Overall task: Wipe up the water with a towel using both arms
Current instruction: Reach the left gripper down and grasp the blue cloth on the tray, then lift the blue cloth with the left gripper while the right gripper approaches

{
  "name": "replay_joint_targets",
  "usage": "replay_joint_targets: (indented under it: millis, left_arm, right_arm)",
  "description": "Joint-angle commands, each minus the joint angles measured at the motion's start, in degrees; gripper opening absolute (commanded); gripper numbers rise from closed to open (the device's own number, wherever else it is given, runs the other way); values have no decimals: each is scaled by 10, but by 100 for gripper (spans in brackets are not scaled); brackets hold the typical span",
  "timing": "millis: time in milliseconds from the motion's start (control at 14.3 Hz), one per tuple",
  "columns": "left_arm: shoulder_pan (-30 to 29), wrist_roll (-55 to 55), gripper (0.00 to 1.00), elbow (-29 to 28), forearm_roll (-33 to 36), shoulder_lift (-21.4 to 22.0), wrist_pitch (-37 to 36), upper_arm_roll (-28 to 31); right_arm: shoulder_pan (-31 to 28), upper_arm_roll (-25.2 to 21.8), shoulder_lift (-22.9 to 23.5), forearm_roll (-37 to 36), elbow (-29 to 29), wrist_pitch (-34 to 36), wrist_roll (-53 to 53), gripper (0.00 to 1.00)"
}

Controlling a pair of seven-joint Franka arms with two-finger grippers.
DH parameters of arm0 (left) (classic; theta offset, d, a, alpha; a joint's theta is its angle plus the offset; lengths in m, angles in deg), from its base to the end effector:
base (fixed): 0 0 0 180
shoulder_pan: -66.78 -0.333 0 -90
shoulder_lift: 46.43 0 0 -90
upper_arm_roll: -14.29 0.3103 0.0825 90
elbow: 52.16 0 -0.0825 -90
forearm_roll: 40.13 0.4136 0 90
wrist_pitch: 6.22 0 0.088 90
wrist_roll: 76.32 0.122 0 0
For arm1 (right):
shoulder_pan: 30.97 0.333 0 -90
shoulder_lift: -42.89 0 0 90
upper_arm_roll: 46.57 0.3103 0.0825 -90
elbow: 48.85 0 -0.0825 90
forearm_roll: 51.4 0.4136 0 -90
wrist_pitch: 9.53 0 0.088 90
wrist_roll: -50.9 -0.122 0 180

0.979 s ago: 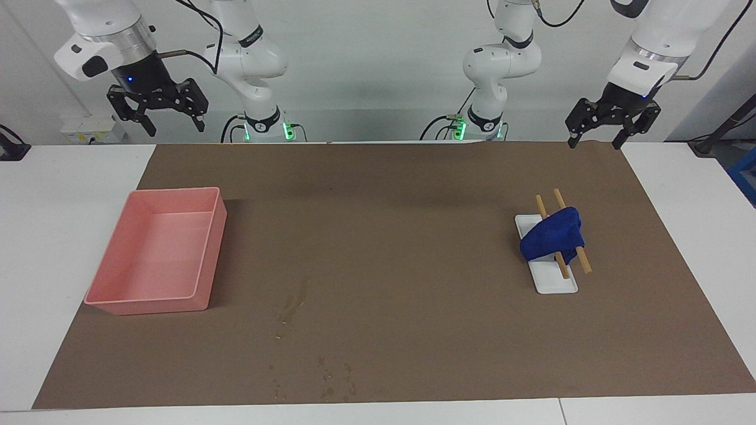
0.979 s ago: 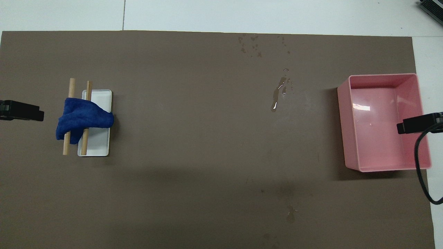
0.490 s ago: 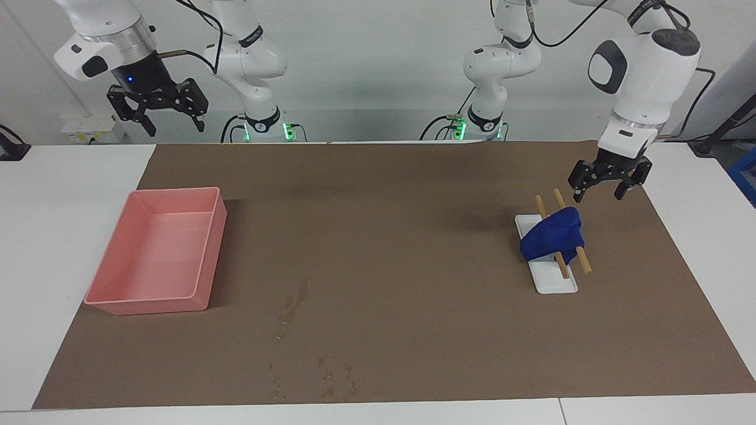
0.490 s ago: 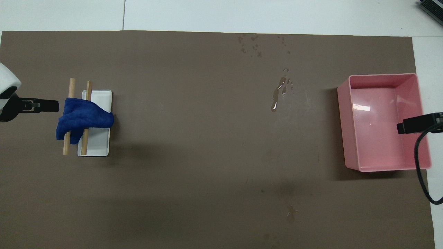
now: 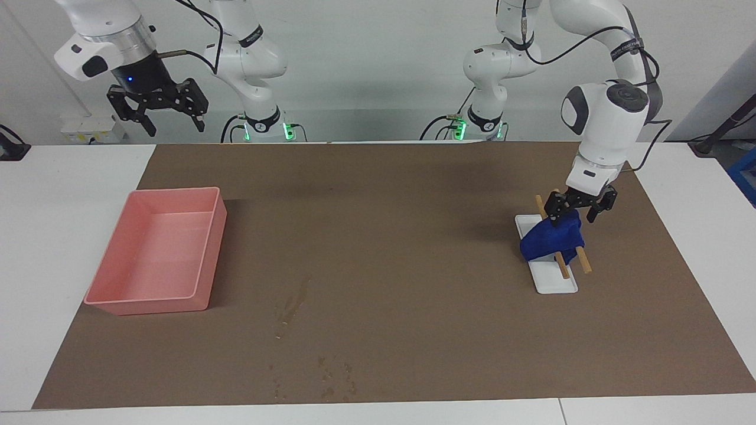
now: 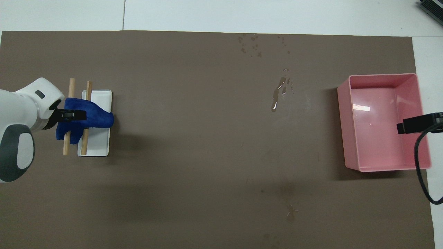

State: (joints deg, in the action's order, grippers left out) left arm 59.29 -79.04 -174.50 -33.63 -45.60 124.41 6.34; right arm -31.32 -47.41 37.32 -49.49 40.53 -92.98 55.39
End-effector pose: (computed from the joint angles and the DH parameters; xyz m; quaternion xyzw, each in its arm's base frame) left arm 0.5801 -0.0008 0.3922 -0.9957 0.0138 -0.0805 0.0446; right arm 0.5415 -0.0073 0.6540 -0.9994 -0.0307 0.0023 0.0174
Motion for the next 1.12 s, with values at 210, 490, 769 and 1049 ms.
replay_joint_targets:
  millis: [210,490,769,1049]
  left_arm:
    - [6,-26,18,-25,15,19,9,5]
    - [6,-25,0,-18,15,17,7,5]
    - [5,-23,0,-6,15,16,-5,5]
    - [6,-32,0,96,5,9,-143,2]
  right_arm:
    - [-1,0,-10,-5,11,-8,10,100]
    - [-1,0,-10,-5,11,-8,11,100]
    - [3,0,-10,-5,11,-8,11,100]
    - [3,2,-10,-1,10,-8,11,100]
